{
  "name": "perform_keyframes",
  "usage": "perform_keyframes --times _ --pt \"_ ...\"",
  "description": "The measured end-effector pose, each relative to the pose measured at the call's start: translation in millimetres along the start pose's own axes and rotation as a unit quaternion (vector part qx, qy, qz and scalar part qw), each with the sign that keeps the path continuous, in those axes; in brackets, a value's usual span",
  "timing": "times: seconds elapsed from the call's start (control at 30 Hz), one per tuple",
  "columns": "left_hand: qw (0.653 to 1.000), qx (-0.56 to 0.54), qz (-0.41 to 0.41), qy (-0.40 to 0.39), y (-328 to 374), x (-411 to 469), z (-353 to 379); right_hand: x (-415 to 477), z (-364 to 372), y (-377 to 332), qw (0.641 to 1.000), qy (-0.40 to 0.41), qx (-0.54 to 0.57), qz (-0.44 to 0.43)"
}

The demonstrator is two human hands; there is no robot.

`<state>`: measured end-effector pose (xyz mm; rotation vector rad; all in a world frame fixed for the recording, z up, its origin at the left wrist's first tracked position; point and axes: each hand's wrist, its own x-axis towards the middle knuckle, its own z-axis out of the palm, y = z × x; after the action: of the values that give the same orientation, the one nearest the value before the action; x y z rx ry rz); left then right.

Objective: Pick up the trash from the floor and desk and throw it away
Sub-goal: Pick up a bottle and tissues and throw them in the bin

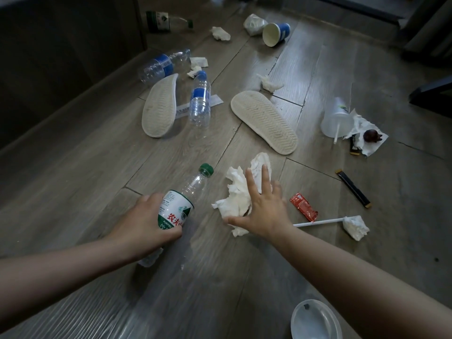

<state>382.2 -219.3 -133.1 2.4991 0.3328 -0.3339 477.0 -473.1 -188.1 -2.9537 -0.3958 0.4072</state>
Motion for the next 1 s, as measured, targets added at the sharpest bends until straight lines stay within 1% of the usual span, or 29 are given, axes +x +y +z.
perform_keyframes --times 0.07,0.13,0.2,0.3,0.47,0.57,0.67,0.73,0.8,0.87,0.93,1.0 --pt "1.0 -0.003 0.0 0.005 -2 1 1 7 -1 -1 0.999 -0.03 0.003 0.013" --pt "1.0 -0.005 0.0 0.01 -4 1 1 9 4 -4 0.999 -0.032 -0.03 0.008" --pt "1.0 -0.008 0.001 0.011 -7 2 1 7 13 -7 0.998 -0.003 -0.057 -0.007" --pt "1.0 -0.01 -0.004 0.009 -10 2 2 2 24 -9 0.997 0.032 -0.065 -0.022" --pt "1.0 -0.012 -0.005 0.008 -7 4 4 -1 28 -9 0.994 0.084 -0.031 -0.057" --pt "1.0 -0.008 -0.007 0.004 -4 4 5 -3 25 -9 0.993 0.087 0.023 -0.078" --pt "1.0 -0.008 -0.007 0.0 -3 2 4 -2 16 -7 0.992 0.079 0.062 -0.082" --pt "1.0 -0.014 -0.006 -0.001 0 0 2 -3 9 -5 0.986 0.084 0.137 -0.051" --pt "1.0 -0.023 -0.007 0.003 3 -2 0 -7 -2 -3 0.963 0.094 0.252 0.008" --pt "0.999 -0.036 -0.01 0.009 8 -5 -1 -16 -15 1 0.936 0.1 0.332 0.055" --pt "0.999 -0.049 -0.013 0.011 16 -8 -2 -28 -28 8 0.92 0.102 0.37 0.08" --pt "0.998 -0.054 -0.008 0.009 28 -9 -3 -39 -43 17 0.915 0.108 0.38 0.085"
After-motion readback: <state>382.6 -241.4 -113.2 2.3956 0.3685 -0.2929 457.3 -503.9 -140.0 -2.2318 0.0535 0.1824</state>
